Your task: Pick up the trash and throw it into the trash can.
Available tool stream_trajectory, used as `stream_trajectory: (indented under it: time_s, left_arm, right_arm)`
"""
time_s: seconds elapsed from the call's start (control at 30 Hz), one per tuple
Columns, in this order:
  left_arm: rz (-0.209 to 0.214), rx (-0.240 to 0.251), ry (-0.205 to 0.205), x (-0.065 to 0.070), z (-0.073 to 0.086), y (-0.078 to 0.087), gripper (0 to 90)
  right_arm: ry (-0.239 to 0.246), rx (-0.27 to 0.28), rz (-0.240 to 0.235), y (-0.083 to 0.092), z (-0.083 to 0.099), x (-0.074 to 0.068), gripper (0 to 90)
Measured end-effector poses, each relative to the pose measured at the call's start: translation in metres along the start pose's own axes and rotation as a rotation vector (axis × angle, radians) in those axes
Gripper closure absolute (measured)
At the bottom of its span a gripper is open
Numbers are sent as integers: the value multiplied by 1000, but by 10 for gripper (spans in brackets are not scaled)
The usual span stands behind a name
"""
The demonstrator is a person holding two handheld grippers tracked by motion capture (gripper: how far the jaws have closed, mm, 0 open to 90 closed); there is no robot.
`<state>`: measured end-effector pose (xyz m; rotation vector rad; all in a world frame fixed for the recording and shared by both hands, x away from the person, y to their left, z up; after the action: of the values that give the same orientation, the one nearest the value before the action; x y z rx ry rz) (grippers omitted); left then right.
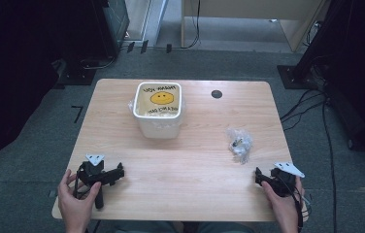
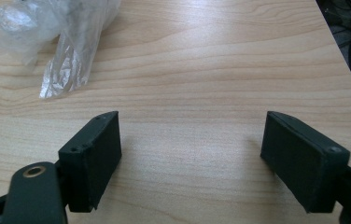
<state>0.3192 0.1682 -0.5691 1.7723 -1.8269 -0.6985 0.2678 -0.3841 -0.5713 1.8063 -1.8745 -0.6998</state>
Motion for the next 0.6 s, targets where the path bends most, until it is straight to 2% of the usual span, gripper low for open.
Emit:
stream_trajectory:
  time_s: [0.17, 0.33, 0.5, 0.6]
  left_arm:
    - [0, 0, 0, 0, 0, 0, 0]
    - [0, 0, 0, 0, 0, 0, 0]
    - [0, -1, 0, 0, 0, 0, 0]
    - [0, 0, 0, 0, 0, 0, 0]
  right_arm:
    - [2, 1, 4, 0, 0, 0, 200]
    - [-11, 13, 16, 1, 0, 1, 260]
    - [-54, 10, -8, 2, -3, -2, 242]
    - [-53, 35, -32, 4, -9, -8, 217]
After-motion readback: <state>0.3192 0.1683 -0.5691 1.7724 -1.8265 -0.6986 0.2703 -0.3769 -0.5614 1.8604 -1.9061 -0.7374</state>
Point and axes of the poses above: each handheld gripper's, and its own axes: y roughly backward along the jaws, z roughly out of its underside, x roughly to its right, the point moved 7 cm from there along -y, roughly forward along the jaws, and after that the axes turned 3 degrees about x, right-handed, at the moved point
